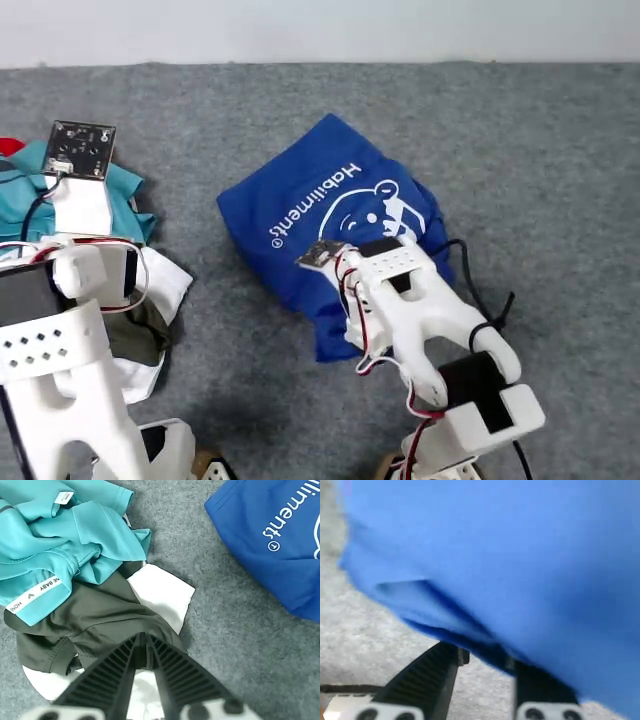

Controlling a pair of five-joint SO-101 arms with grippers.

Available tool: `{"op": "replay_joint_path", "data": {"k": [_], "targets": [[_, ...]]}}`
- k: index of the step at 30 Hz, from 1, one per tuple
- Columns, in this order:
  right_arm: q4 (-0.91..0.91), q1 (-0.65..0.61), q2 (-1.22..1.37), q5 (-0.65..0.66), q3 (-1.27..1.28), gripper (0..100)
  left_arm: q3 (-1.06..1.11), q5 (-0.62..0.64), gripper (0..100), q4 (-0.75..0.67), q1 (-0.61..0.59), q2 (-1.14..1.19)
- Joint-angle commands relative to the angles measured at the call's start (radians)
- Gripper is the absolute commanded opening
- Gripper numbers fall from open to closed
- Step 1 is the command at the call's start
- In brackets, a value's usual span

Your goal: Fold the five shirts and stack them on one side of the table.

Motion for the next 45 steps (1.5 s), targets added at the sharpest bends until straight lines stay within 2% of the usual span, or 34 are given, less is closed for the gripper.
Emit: {"op": "replay_joint_path", "data": {"k": [1, 7, 14, 17, 20, 26, 32, 37, 41, 45], "targets": [[-0.015, -0.002, 0.059, -0.011, 0.011, 2.7, -0.004, 0.006, 1, -0.017, 0.002, -0.025], [0.099, 0.005, -0.082, -0.005, 0.009, 0.9, -0.004, 0.006, 1, -0.018, 0.003, -0.025], [0.357, 0.007, -0.503, 0.028, 0.009, 0.9, -0.007, 0.006, 1, -0.021, 0.008, -0.025], [0.460, 0.047, -0.684, 0.040, 0.008, 0.9, -0.007, 0.006, 1, -0.020, 0.008, -0.025], [0.538, 0.166, -0.816, 0.104, -0.026, 0.9, -0.005, 0.006, 1, -0.018, 0.009, -0.023], [0.539, 0.510, -0.929, 0.285, -0.098, 0.9, -0.004, 0.003, 1, -0.020, 0.023, -0.021], [0.532, 0.780, -0.934, 0.402, -0.295, 0.9, -0.002, 0.002, 2, -0.017, 0.201, -0.017], [0.453, 0.920, -0.931, 0.448, -0.330, 0.9, 0.024, 0.002, 2, -0.057, 0.361, -0.012], [0.371, 1.004, -0.931, 0.446, -0.282, 0.9, 0.156, -0.014, 3, -0.149, 0.420, -0.011], [0.372, 1.027, -0.932, 0.442, -0.265, 0.9, 0.278, -0.063, 9, -0.216, 0.471, -0.011]]}}
